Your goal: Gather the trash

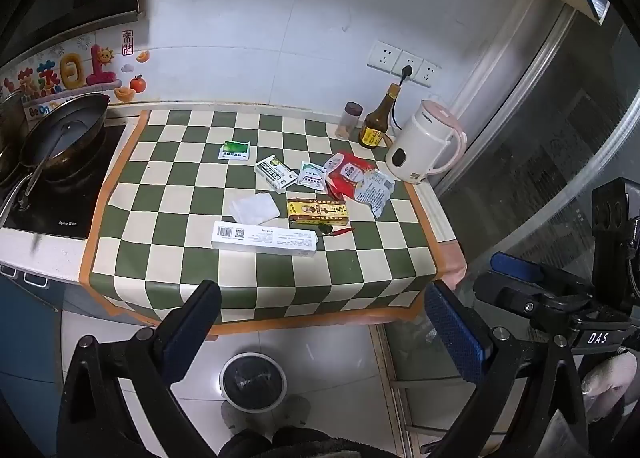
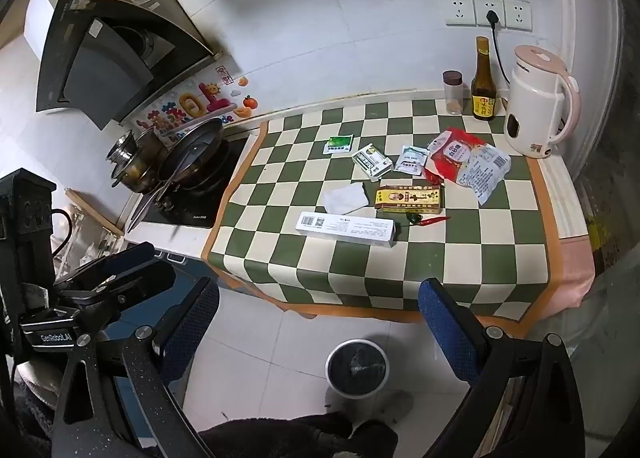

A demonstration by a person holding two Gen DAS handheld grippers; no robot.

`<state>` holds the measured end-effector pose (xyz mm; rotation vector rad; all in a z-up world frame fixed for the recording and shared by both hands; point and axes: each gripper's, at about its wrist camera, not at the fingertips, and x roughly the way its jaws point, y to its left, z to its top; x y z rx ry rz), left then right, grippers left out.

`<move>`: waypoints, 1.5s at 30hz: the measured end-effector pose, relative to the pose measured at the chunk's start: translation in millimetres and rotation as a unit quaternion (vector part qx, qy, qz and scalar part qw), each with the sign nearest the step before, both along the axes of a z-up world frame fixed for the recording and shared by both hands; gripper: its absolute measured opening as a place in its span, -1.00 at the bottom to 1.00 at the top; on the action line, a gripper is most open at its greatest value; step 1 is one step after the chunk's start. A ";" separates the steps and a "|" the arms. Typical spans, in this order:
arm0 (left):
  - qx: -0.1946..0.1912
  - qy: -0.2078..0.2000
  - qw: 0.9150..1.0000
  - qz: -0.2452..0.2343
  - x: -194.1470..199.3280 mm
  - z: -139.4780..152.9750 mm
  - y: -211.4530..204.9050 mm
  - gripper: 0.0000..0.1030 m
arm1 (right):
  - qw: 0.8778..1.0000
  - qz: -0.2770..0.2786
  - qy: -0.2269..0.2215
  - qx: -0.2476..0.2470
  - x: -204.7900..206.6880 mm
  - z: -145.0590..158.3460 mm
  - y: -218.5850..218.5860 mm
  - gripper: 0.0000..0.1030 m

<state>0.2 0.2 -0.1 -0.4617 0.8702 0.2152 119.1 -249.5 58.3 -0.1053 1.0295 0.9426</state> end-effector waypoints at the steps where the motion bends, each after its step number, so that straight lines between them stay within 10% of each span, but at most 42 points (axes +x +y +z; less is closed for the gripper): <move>1: 0.001 -0.002 1.000 -0.001 -0.1 0.2 -0.3 1.00 | 1.000 0.000 0.001 0.000 0.7 -0.3 -0.6 0.96; 45: 0.006 -0.008 1.000 0.000 0.6 6.7 -3.0 1.00 | 1.000 0.012 -0.002 0.006 -11.2 3.7 7.9 0.96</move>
